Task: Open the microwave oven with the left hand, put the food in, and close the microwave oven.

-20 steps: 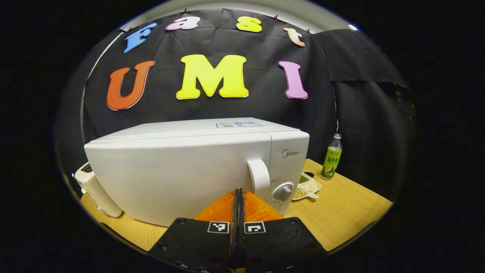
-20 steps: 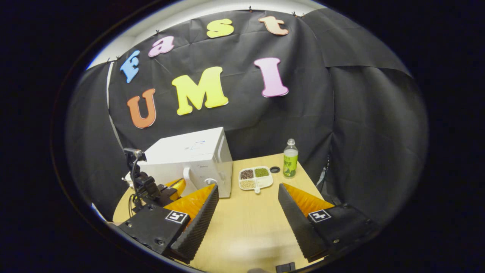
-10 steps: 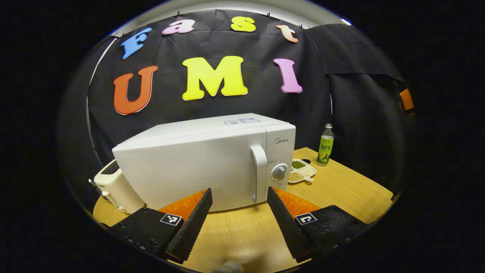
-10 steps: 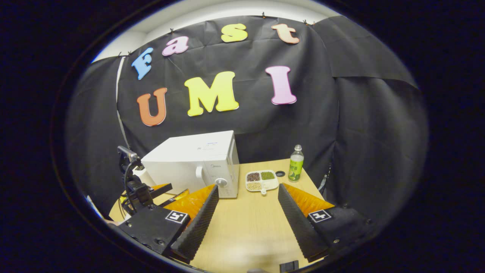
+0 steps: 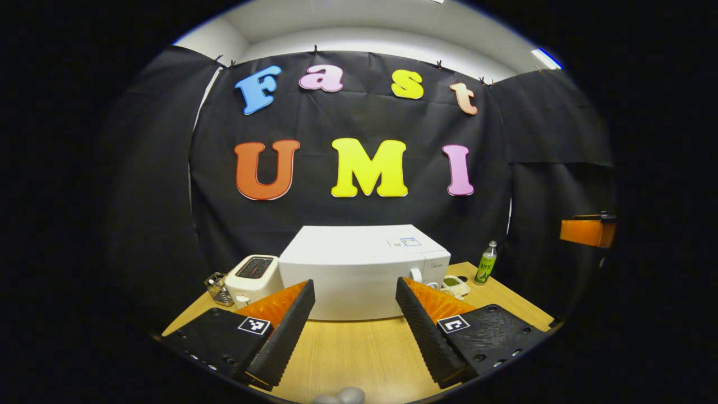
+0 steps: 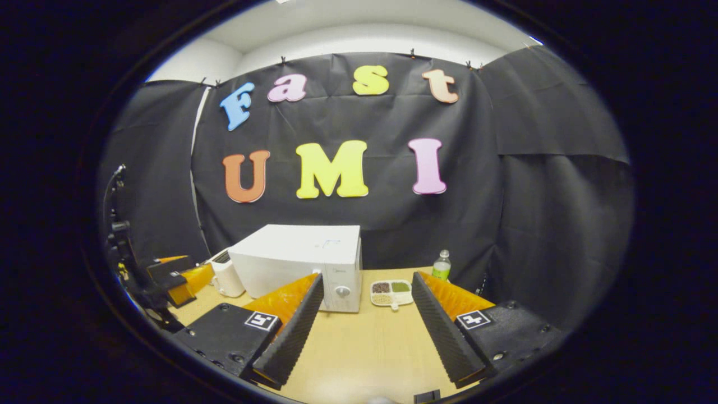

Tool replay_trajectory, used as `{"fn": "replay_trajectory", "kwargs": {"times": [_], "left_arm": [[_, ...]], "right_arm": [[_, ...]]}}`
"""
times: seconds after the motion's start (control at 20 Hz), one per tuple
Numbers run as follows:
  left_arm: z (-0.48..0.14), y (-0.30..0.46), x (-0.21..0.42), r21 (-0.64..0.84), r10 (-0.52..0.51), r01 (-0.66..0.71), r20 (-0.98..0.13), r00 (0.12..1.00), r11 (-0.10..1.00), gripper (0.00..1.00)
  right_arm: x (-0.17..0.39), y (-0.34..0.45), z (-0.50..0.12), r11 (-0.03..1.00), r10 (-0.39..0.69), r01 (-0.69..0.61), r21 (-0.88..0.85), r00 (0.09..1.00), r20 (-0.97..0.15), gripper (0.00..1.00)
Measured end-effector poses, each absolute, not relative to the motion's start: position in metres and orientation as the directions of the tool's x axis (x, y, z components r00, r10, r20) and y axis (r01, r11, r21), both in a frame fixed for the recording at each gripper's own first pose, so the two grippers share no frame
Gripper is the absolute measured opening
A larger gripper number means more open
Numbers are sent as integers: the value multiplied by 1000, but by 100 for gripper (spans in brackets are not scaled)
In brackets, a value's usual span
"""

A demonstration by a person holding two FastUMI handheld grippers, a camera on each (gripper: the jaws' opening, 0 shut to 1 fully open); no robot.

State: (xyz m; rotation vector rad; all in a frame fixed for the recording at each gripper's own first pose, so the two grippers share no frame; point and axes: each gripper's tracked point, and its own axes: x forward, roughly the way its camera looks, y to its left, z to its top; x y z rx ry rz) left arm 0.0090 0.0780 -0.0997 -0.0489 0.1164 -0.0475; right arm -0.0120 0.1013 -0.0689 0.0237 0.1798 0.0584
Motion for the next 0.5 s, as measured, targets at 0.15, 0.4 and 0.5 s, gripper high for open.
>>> {"fn": "replay_trajectory", "kwargs": {"times": [0.15,0.4,0.5], "left_arm": [[-65,110,-25,-56,2,-7,-73,997,998,92],[-50,134,-68,-57,56,-61,-79,995,997,93],[-47,138,-79,-65,77,-82,-79,994,994,93]], "right_arm": [[-21,108,-55,998,60,-58,22,989,-134,91],[-41,120,-29,997,70,-69,19,995,-66,91],[-46,124,-22,997,76,-76,9,996,-44,91]]}}
